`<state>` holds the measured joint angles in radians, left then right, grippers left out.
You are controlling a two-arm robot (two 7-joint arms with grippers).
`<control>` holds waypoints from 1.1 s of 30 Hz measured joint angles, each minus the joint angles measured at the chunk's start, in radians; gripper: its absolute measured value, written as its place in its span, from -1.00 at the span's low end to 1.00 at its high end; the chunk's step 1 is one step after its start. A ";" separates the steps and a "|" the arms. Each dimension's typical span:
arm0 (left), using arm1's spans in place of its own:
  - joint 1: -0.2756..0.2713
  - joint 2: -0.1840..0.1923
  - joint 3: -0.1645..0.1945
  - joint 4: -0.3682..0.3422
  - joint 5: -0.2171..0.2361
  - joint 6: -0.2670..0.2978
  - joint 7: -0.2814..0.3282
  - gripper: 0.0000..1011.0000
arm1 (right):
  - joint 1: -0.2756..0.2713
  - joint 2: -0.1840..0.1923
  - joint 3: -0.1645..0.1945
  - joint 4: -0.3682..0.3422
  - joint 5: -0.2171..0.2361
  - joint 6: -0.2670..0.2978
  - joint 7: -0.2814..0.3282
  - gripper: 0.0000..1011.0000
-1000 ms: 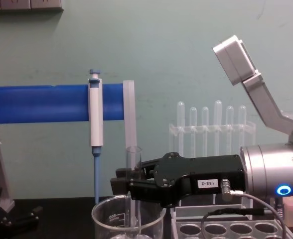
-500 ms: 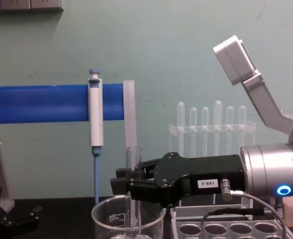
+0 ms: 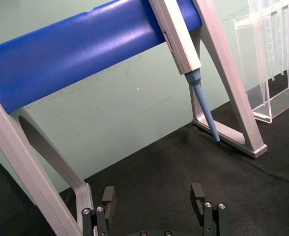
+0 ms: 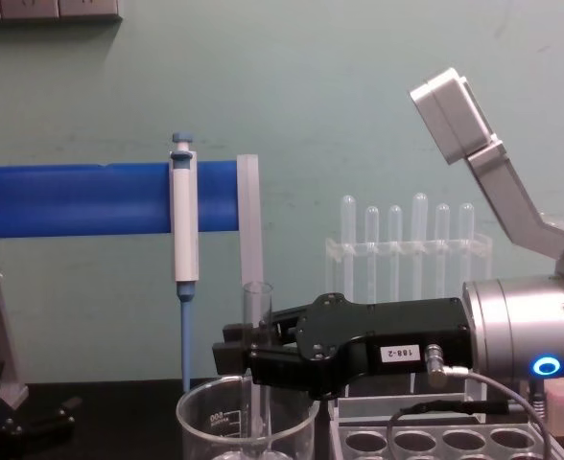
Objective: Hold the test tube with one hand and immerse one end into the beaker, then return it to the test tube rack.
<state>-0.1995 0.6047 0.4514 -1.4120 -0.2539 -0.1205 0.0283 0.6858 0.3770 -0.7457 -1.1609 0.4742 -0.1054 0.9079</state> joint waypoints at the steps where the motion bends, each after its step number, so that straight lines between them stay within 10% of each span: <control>1: 0.000 0.000 0.000 0.000 0.000 0.000 0.000 0.98 | 0.000 0.000 0.000 0.000 0.000 0.000 0.000 -0.55; 33: 0.000 0.000 0.000 0.000 0.000 0.000 0.000 0.98 | 0.000 0.000 0.000 0.000 0.000 0.000 0.000 -0.56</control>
<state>-0.1995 0.6046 0.4514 -1.4120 -0.2539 -0.1205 0.0283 0.6858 0.3770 -0.7457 -1.1609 0.4742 -0.1054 0.9079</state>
